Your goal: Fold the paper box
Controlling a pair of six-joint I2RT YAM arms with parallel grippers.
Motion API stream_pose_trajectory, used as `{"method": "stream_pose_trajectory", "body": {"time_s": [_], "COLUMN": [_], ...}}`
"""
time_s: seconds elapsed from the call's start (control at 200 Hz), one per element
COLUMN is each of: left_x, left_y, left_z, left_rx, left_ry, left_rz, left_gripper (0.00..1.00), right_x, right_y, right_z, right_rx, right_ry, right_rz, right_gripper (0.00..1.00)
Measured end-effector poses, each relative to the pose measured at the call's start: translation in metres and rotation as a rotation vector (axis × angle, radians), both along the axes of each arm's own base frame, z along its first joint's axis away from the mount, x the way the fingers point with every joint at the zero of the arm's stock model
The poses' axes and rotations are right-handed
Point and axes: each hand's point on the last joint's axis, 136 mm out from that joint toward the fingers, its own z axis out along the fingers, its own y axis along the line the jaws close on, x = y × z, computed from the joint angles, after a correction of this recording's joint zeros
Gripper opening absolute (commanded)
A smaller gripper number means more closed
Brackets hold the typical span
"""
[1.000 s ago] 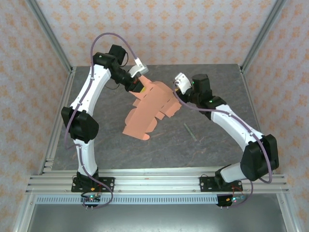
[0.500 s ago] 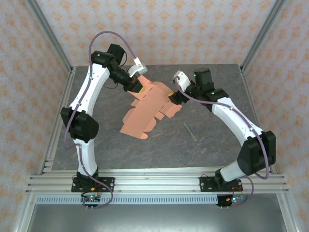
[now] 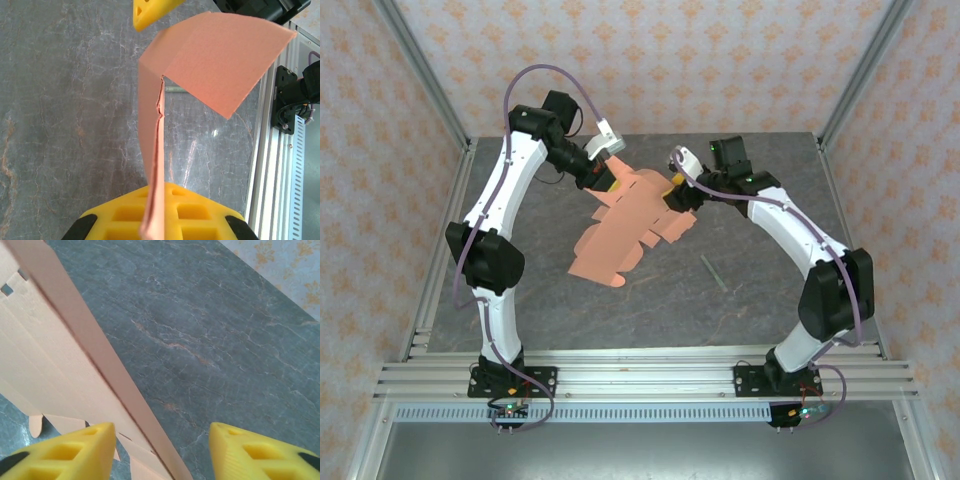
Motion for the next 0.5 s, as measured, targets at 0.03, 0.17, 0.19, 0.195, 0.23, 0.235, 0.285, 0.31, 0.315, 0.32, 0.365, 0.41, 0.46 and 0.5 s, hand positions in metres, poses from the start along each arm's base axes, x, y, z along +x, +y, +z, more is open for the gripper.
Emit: {"method": "stream_pose_trajectory", "body": {"time_s": [0.03, 0.17, 0.19, 0.195, 0.23, 0.235, 0.285, 0.31, 0.315, 0.32, 0.365, 0.41, 0.46, 0.5], "left_x": [0.0000, 0.0000, -0.0001, 0.0000, 0.0000, -0.0001, 0.0000, 0.0000, -0.0001, 0.0000, -0.0001, 0.0001, 0.0003, 0.0007], "left_y": [0.0000, 0.0000, -0.0002, -0.0001, -0.0001, -0.0002, 0.0000, 0.0000, -0.0002, -0.0001, -0.0002, -0.0001, -0.0001, -0.0001], "left_z": [0.0000, 0.0002, 0.0002, 0.0002, 0.0002, 0.0002, 0.0002, 0.0002, 0.0002, 0.0002, 0.0002, 0.0003, 0.0007, -0.0002], "left_rx": [0.000, -0.001, -0.001, -0.002, -0.002, -0.001, -0.001, -0.002, -0.002, -0.002, -0.002, -0.003, -0.002, -0.002], "left_ry": [0.000, 0.000, 0.001, 0.001, 0.001, 0.001, 0.001, 0.001, 0.002, 0.002, 0.003, 0.003, 0.004, 0.011], "left_rz": [0.000, 0.000, 0.000, 0.000, 0.000, 0.000, 0.001, 0.001, 0.001, 0.002, 0.002, 0.003, 0.006, 0.010], "left_gripper": [0.00, 0.00, 0.00, 0.00, 0.00, 0.00, 0.00, 0.00, 0.00, 0.00, 0.00, 0.00, 0.00, 0.00], "right_x": [0.0001, -0.0005, -0.0004, -0.0005, -0.0005, -0.0006, -0.0002, 0.0000, 0.0001, 0.0003, 0.0016, 0.0029, 0.0035, 0.0037], "right_y": [0.0006, 0.0017, 0.0016, 0.0018, 0.0019, 0.0021, 0.0026, 0.0029, 0.0030, 0.0030, 0.0041, 0.0052, 0.0071, 0.0089], "right_z": [0.0006, 0.0013, 0.0013, 0.0014, 0.0012, 0.0012, 0.0008, 0.0009, 0.0010, 0.0009, 0.0011, 0.0003, -0.0023, -0.0054], "right_rx": [0.002, 0.009, 0.008, 0.008, 0.010, 0.010, 0.009, 0.008, 0.008, 0.008, 0.008, 0.006, 0.003, -0.001], "right_ry": [-0.001, 0.003, 0.001, 0.002, 0.005, 0.006, 0.004, 0.004, 0.003, 0.003, -0.005, -0.014, -0.023, -0.030], "right_rz": [0.002, 0.005, 0.006, 0.006, 0.004, 0.004, 0.002, -0.001, -0.001, -0.002, -0.008, -0.012, -0.016, -0.021], "right_gripper": [0.40, 0.30, 0.29, 0.29, 0.27, 0.27, 0.25, 0.23, 0.23, 0.23, 0.20, 0.18, 0.15, 0.14]}}
